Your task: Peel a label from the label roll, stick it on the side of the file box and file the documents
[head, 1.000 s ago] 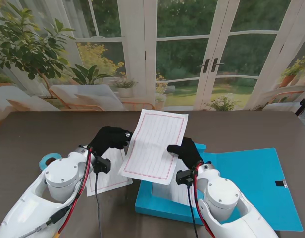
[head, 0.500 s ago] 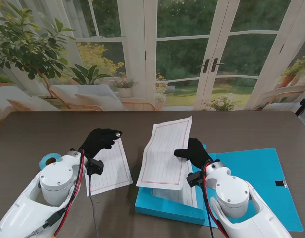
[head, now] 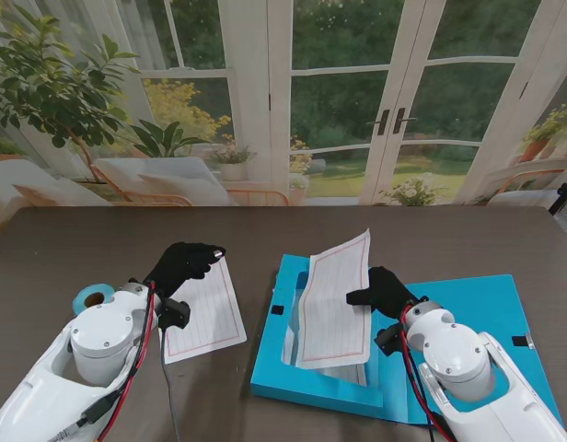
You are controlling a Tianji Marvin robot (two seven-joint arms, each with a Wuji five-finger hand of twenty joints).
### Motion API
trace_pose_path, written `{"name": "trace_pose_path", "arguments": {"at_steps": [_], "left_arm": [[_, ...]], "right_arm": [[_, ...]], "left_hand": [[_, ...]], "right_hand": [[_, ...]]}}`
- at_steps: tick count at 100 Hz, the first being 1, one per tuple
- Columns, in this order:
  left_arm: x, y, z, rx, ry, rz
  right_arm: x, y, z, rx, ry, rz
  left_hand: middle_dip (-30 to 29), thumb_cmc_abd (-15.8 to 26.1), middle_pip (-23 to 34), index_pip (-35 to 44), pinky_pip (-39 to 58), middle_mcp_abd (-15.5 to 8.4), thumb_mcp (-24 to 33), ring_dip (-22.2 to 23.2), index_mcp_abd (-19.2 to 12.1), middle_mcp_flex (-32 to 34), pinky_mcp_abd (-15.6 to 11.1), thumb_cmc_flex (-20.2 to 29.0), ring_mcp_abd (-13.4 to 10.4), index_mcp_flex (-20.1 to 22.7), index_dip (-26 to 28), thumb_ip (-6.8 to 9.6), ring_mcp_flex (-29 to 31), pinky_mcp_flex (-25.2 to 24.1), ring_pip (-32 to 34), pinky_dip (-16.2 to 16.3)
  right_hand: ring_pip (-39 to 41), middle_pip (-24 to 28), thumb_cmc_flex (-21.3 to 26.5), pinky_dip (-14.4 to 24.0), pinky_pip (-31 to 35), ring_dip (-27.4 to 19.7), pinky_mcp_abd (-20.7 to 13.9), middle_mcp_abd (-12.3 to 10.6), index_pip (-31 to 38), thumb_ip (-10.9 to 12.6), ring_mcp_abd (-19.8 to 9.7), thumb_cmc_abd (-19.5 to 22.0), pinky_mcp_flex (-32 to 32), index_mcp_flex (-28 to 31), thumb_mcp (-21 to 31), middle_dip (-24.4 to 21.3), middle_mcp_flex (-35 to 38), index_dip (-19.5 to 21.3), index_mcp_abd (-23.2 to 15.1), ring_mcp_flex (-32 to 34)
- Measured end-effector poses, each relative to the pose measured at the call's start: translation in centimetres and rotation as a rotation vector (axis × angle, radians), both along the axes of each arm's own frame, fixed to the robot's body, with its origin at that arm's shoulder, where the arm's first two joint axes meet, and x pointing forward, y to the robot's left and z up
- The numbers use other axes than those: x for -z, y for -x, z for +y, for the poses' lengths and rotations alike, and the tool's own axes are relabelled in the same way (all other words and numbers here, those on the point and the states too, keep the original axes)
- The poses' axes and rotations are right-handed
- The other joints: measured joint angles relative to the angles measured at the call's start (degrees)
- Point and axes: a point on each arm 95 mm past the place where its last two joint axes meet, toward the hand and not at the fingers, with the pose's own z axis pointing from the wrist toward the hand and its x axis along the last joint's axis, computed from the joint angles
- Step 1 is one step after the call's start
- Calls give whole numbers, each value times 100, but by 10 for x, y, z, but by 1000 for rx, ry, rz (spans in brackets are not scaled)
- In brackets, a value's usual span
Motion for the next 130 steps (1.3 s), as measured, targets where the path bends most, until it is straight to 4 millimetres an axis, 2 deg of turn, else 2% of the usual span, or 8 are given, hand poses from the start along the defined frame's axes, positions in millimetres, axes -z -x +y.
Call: {"name": "trace_pose_path", "arguments": {"at_steps": [6, 12, 26, 38, 64, 93, 99, 130], "left_arm": [[0, 0, 0, 7, -5, 0], [1, 0, 1, 10, -7, 0], [1, 0, 2, 8, -7, 2], [2, 1, 3, 5, -7, 4], [2, 2, 4, 2, -7, 5], [2, 3, 4, -4, -3, 6], [2, 3, 4, -4, -2, 5], [2, 4, 4, -4, 5, 8]], "right_arm": [[3, -1, -4, 1, 19, 10], [6, -2, -7, 2, 35, 22], [12, -4, -13, 2, 64, 58], [17, -5, -17, 14, 72, 85], [23, -3, -18, 3, 80, 140], [29, 1, -17, 5, 103, 189], [30, 1, -16, 1, 106, 198], [39, 5, -10, 0, 123, 232]], "left_hand": [[-1, 0, 0, 0, -99, -1, 0, 0, -2, 0, -1, 0, 0, 0, 0, 0, 0, 0, -10, 43], [-1, 1, 0, 0, -369, -2, 0, -1, -3, 0, -3, 0, 0, 0, 0, 0, 0, 63, -62, 306], [-1, 1, 0, 0, -869, -4, 0, 2, -3, 0, -3, 0, 0, 0, 0, 0, 4, 229, -72, 368], [-1, 9, 0, 0, -1256, -4, 0, 2, -4, 0, -3, 0, -3, 0, 0, 0, 81, 366, -72, 458], [-1, 10, 0, 0, -1333, -7, 0, 3, -4, 0, -3, 0, -5, 0, 0, 0, -5, 374, -72, 606], [-1, 106, 0, 0, -1404, -11, -77, 3, -5, -1, -3, 0, -8, 0, 0, 0, -16, 374, -72, 743], [-1, 106, 0, 0, -1405, -11, -78, 3, -5, -1, -3, 0, -9, 0, 0, 0, -16, 374, -72, 747], [-1, 106, 0, 0, -1480, -11, -127, 3, -5, -2, -3, 0, -9, 0, 0, 1, -16, 374, -72, 797]], "right_hand": [[0, 0, -1, -1, 1, 0, 0, 0, 0, 3, 0, 1, 0, 0, 0, 0, -1, 26, 0, 0], [0, 0, -1, -2, 4, 0, -4, 0, 0, 6, 0, 2, 1, 0, 0, 0, -2, 32, 0, 0], [0, 0, -56, -5, 10, 0, -9, 0, 26, 174, 0, 79, 2, -5, 4, 2, -6, 98, 0, 0], [0, 1, -64, -11, 11, 0, -13, 0, 44, 180, 0, 129, 2, -45, 5, 3, -15, 103, 0, 0], [0, 8, -76, -24, 11, 0, -54, 0, 52, 298, 0, 129, 2, -51, 5, 3, -43, 179, 0, 0], [0, 15, -194, -48, 11, 0, -84, 0, 69, 372, 0, 352, 2, -172, 87, 3, -160, 250, -3, -1], [0, 15, -206, -53, 11, 0, -85, 0, 69, 486, 0, 352, 2, -173, 87, 3, -161, 298, -3, -2], [0, 16, -233, -135, 11, 0, -92, 0, 70, 561, 0, 419, -32, -201, 90, 3, -173, 327, -6, -58]]}}
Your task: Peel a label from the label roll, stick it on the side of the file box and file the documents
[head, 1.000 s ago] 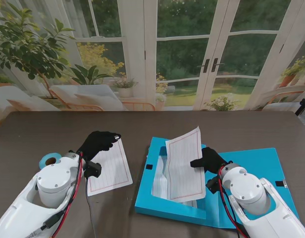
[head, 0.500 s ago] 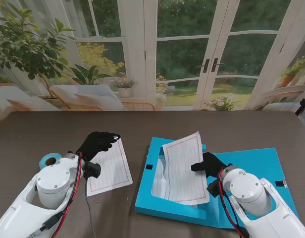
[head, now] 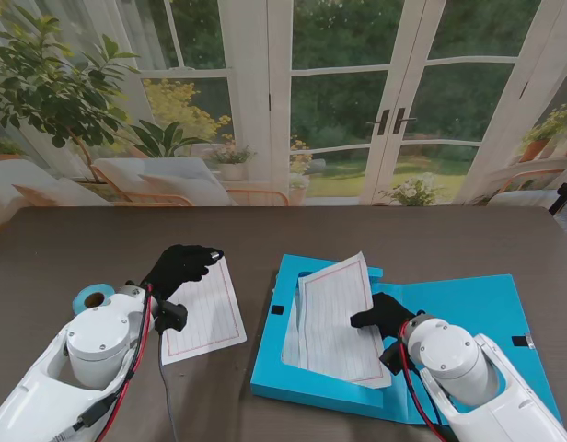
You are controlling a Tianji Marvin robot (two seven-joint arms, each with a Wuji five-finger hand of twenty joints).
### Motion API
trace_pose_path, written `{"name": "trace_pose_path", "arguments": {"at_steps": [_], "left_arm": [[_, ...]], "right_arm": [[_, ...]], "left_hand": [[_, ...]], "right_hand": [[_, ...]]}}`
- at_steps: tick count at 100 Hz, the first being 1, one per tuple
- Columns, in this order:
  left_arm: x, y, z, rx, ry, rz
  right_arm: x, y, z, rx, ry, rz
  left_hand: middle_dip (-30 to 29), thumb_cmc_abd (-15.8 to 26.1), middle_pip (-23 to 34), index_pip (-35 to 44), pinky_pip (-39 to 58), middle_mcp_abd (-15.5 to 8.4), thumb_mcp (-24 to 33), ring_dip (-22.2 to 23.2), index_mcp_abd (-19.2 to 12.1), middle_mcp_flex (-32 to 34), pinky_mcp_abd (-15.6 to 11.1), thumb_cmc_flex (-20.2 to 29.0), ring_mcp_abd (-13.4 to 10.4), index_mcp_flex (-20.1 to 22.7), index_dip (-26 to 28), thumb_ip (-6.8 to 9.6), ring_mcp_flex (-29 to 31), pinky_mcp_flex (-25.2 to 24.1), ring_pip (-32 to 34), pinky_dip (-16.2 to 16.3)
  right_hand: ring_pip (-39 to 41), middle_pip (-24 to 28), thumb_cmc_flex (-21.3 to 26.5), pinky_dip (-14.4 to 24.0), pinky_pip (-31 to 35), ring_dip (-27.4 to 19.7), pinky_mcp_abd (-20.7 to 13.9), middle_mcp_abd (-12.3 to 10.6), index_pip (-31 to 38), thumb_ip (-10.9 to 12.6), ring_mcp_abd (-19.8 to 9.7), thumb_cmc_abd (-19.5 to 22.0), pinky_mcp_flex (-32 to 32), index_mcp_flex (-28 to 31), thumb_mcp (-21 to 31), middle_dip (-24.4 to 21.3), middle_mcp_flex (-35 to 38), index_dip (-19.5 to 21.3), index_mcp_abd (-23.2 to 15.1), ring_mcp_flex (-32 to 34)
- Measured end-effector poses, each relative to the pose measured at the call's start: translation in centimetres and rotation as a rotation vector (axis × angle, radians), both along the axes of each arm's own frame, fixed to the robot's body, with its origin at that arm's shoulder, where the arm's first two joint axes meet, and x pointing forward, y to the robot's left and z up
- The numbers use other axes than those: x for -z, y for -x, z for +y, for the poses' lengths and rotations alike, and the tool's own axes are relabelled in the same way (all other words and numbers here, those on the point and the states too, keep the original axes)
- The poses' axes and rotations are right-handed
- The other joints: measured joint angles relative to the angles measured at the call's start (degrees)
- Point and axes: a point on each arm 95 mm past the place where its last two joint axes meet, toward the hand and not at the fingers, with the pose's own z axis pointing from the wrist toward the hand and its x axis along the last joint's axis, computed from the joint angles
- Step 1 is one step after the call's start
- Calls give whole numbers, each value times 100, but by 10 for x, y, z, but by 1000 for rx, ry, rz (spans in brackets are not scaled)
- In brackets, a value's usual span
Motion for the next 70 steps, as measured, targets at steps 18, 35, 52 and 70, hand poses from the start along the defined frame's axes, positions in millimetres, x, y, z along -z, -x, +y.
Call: {"name": "trace_pose_path", "arguments": {"at_steps": [18, 35, 52, 70], "left_arm": [[0, 1, 1, -2, 1, 4], [0, 1, 1, -2, 4, 8], [0, 1, 0, 0, 9, 12], [0, 2, 1, -1, 11, 14]], "right_arm": [[6, -1, 2, -3, 13, 19], [11, -2, 6, -11, 59, 26], [17, -4, 10, -42, 140, 23], [18, -6, 11, -89, 254, -4]], "left_hand": [[0, 1, 0, 0, -4, 0, -50, 0, 0, 0, 0, 0, 0, 0, 0, 0, 0, 0, 0, 27], [0, 1, 0, 0, -7, 0, -79, 0, 0, 0, 0, 0, -1, 0, 0, 0, -3, 0, 0, 37], [0, 1, 0, 0, -66, 0, -97, 0, 0, 0, 0, 0, -1, 0, 0, 0, -5, 0, 0, 49], [0, 52, 0, 0, -67, 0, -161, 0, 0, 0, -1, 0, -3, 0, 0, 0, -5, 0, -1, 54]], "right_hand": [[0, 6, -4, -1, 0, 0, -63, 0, 0, 2, 0, 0, 0, -15, 0, 0, -60, 18, -2, 0], [0, 7, -52, -1, 0, 0, -69, 0, -1, 4, 0, 3, 0, -122, 0, 0, -65, 18, -84, -1], [-15, 7, -170, -6, 0, -5, -72, -15, -343, -144, -13, 66, -13, -547, -5, 0, -334, 19, -323, -71], [-37, 7, -365, -7, 208, -5, -157, -15, -628, -586, -33, 68, 90, -911, 1, -282, -723, -12, -398, -133]]}}
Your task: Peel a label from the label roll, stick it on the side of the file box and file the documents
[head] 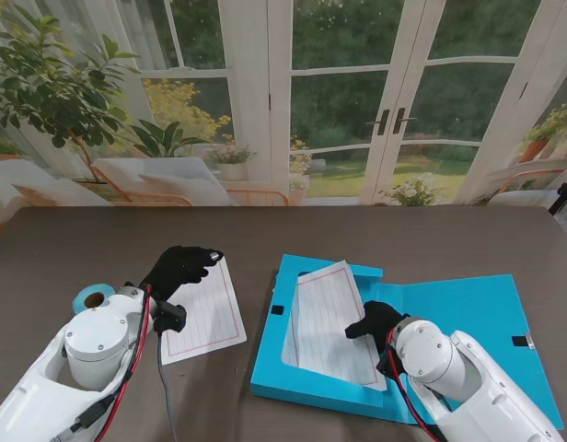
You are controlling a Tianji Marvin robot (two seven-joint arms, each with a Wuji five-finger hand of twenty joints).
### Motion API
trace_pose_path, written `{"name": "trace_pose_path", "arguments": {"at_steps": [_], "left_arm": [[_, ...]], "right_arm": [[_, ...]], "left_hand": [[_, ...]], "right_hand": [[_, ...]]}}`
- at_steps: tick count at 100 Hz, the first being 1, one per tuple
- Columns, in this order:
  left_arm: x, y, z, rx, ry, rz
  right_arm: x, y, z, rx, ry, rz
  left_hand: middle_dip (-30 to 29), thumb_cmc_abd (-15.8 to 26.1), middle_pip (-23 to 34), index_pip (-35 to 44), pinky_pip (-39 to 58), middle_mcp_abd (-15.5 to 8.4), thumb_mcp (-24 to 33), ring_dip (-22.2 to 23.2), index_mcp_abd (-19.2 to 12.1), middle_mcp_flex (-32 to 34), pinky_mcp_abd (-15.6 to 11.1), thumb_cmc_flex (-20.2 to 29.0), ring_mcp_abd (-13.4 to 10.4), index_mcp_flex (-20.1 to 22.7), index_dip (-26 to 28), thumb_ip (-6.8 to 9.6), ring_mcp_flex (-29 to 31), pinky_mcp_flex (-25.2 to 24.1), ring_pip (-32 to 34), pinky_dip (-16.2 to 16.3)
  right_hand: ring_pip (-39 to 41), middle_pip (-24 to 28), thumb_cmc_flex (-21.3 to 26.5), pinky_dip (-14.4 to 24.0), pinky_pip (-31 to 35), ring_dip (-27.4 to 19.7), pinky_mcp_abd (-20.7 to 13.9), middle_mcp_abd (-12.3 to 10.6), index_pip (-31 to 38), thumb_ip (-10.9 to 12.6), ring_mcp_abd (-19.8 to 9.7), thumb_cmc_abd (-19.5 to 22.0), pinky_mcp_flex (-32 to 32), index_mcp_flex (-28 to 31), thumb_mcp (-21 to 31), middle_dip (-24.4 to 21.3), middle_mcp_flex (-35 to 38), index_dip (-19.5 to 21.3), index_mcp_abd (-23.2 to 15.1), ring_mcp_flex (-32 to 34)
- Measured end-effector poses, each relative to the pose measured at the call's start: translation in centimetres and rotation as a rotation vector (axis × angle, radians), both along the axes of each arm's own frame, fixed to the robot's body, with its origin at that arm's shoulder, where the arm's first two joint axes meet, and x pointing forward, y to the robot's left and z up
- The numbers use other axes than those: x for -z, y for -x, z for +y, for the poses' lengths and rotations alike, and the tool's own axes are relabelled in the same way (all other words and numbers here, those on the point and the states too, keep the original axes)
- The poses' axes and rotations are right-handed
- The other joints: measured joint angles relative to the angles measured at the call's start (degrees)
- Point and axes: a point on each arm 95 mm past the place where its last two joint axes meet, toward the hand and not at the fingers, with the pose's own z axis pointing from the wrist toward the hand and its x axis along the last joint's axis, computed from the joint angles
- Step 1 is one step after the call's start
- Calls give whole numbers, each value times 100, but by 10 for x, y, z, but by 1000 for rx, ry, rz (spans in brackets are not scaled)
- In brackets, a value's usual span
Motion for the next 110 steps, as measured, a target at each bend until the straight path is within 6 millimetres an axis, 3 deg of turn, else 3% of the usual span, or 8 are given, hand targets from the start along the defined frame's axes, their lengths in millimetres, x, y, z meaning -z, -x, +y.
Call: {"name": "trace_pose_path", "arguments": {"at_steps": [14, 27, 29, 40, 58, 70, 98, 110], "left_arm": [[0, 1, 0, -1, 1, 2], [0, 1, 0, -1, 4, 4], [0, 1, 0, -1, 4, 4], [0, 1, 0, 1, 6, 4], [0, 1, 0, 2, 8, 4], [0, 1, 0, 4, 9, 6], [0, 0, -1, 10, 9, 7], [0, 0, -1, 13, 10, 6]], "right_arm": [[-1, -1, 0, -35, 44, -15], [-1, -1, 1, -48, 69, -22], [-1, -1, 0, -50, 75, -24], [-1, -1, -1, -62, 114, -37], [-2, -1, -2, -67, 125, -52], [-4, -1, -3, -73, 145, -67], [-5, -1, -6, -66, 175, -93], [-7, 0, -8, -62, 189, -101]], "left_hand": [[0, 1, 0, 0, 0, 0, -1, 0, 0, 0, -1, 0, 0, 0, 0, 0, 0, 0, 0, 7], [0, 1, 0, 0, -1, 2, -7, 0, 0, 0, -1, 0, 0, 0, 0, 0, 0, 0, 0, 12], [0, 1, 0, 0, -1, 2, -8, 0, 0, 0, -1, 0, 0, 0, 0, 0, 0, 0, 0, 35], [0, 1, 0, 0, -2, 4, -8, 0, 0, 0, -1, 0, 0, 0, 0, 0, 0, 0, 0, 55], [0, 1, 0, 0, -2, 13, -9, 0, 0, 0, -1, 0, 0, 3, 0, 0, 0, 0, 0, 57], [0, 1, 0, 0, -2, 16, -9, 0, 0, 0, -1, 0, 0, 4, 0, 0, 0, 0, 0, 57], [0, 1, 0, 0, -2, 19, -9, 2, 0, 0, -1, 0, 0, 5, 0, 0, 0, 0, 0, 59], [0, 1, 0, 0, -2, 34, -10, 4, 0, 0, -1, 0, 0, 5, 0, 0, 0, 0, 0, 59]], "right_hand": [[-21, -26, -346, 0, 19, -2, -55, 7, -525, -284, -81, 4, 3, -312, 10, -210, -345, -8, 175, -151], [-32, -34, -445, 0, 11, -4, -82, 41, -1124, -306, -116, 12, 5, -434, 24, -365, -628, -15, 314, -294], [-32, -87, -484, 0, 11, -4, -95, 49, -1244, -406, -116, 13, 9, -434, 10, -415, -681, -10, 324, -294], [-38, -164, -645, 0, 11, -21, -123, 76, -2056, -546, -121, 156, 10, -676, 14, -599, -985, 547, 471, -425], [-73, -243, -709, 0, -129, -28, -125, 87, -2702, -630, -138, 296, 4, -1071, 5, -705, -1450, 608, 555, -742], [-155, -382, -709, 0, -276, -31, -125, 87, -2869, -631, -165, 304, -87, -1310, 5, -862, -1675, 514, 629, -917], [-202, -617, -1060, 0, -449, -65, -126, 105, -3109, -941, -206, 732, -91, -2129, 37, -1225, -2258, 194, 808, -1244], [-295, -602, -1062, 0, -486, -122, -126, 120, -3211, -946, -206, 735, -92, -2264, 15, -1289, -2369, 109, 843, -1313]]}}
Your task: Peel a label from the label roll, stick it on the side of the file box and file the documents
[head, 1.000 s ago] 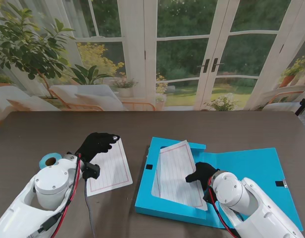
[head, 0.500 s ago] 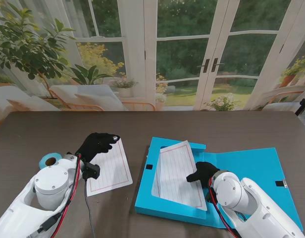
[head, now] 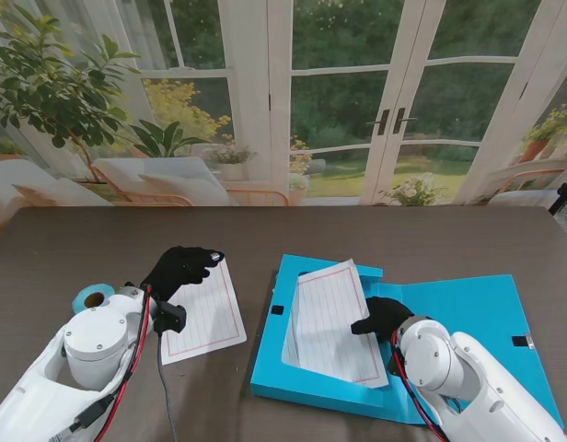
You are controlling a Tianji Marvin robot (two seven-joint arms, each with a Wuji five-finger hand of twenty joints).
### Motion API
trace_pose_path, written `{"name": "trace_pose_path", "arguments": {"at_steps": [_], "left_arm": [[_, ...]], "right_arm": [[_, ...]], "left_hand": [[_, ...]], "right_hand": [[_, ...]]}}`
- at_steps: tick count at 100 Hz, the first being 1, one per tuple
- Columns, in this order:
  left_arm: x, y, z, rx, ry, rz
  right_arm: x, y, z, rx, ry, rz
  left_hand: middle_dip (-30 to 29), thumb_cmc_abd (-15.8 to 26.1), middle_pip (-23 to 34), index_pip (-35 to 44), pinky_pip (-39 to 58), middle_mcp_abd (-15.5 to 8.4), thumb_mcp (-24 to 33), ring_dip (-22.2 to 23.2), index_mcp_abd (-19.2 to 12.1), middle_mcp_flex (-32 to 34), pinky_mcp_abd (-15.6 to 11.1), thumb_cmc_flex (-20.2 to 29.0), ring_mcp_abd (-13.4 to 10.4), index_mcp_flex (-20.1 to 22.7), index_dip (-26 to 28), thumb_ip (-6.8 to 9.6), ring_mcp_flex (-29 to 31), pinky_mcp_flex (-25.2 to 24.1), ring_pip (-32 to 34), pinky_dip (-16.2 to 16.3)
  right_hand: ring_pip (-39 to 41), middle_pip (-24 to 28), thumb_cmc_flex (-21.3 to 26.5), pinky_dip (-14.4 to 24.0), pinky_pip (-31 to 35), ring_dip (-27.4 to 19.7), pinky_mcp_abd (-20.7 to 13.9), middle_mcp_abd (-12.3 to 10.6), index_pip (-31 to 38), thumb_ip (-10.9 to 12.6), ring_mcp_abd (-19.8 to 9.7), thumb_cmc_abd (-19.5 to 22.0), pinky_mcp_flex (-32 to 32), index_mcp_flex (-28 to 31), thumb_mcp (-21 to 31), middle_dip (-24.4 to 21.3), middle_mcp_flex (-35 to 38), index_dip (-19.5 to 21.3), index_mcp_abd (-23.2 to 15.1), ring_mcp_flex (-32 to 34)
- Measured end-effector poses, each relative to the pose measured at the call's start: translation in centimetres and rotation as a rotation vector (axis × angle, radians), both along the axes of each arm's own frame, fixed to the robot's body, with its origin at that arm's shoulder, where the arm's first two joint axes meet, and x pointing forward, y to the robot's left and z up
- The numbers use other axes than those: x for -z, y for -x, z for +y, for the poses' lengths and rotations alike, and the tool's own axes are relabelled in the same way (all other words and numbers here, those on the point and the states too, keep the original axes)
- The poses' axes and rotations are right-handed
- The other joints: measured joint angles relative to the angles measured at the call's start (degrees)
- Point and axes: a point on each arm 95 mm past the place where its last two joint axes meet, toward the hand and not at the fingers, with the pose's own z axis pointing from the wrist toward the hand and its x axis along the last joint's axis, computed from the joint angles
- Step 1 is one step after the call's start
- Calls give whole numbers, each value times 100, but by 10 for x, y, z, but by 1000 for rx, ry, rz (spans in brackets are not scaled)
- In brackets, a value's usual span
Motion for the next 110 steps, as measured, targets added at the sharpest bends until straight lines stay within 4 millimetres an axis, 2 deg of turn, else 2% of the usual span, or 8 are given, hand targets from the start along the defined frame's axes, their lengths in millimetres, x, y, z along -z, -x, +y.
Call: {"name": "trace_pose_path", "arguments": {"at_steps": [17, 66, 69, 87, 110], "left_arm": [[0, 0, 0, 1, 0, 0], [-1, -1, 0, 9, -2, 0], [-1, -1, 1, 9, -2, 0], [-1, -1, 1, 8, -3, 1], [-1, -2, 1, 12, -3, 2]], "right_arm": [[-1, 0, -2, 1, 14, -9], [-2, 3, -1, -24, 76, -37], [-2, 2, 0, -23, 83, -45], [-3, 1, -2, -16, 106, -75], [-4, 2, -3, -10, 108, -85]], "left_hand": [[0, 0, 0, 0, 0, 8, 0, 6, 0, 0, 0, 0, 0, 1, 0, 0, 0, 0, 0, 1], [0, 76, 0, 0, 0, 34, -62, 51, 0, 0, 0, 0, 0, 14, 0, 0, 7, 42, 0, 11], [0, 76, 0, 0, 0, 37, -62, 51, 0, 0, 0, 0, 0, 14, 0, 0, 7, 43, 0, 11], [0, 76, 0, 0, 0, 40, -63, 54, 0, 0, 0, 0, 0, 14, 0, 0, 9, 43, 0, 16], [0, 76, 2, 0, -1, 41, -64, 56, 0, 0, 0, 1, 0, 17, 0, 0, 18, 47, 0, 69]], "right_hand": [[-37, 17, -76, 0, -47, -15, 0, 2, 2, -115, 1, 239, 0, -110, 14, -63, -84, -167, 4, -126], [-141, -10, -138, 51, -81, -87, -1, 2, 2, -123, 56, 351, -1, -110, -16, -142, -82, -313, 6, -258], [-212, -10, -149, 60, -81, -107, -1, 2, 2, -123, 65, 493, -1, -110, -16, -142, -82, -314, 6, -293], [-223, -9, -219, 62, -81, -124, -1, 2, 26, -132, 72, 568, -1, -421, -25, -143, -82, -364, 36, -318], [-207, 11, -285, 62, -82, -126, -1, 3, 121, -132, 80, 661, -1, -347, -139, -150, -134, -364, 63, -263]]}}
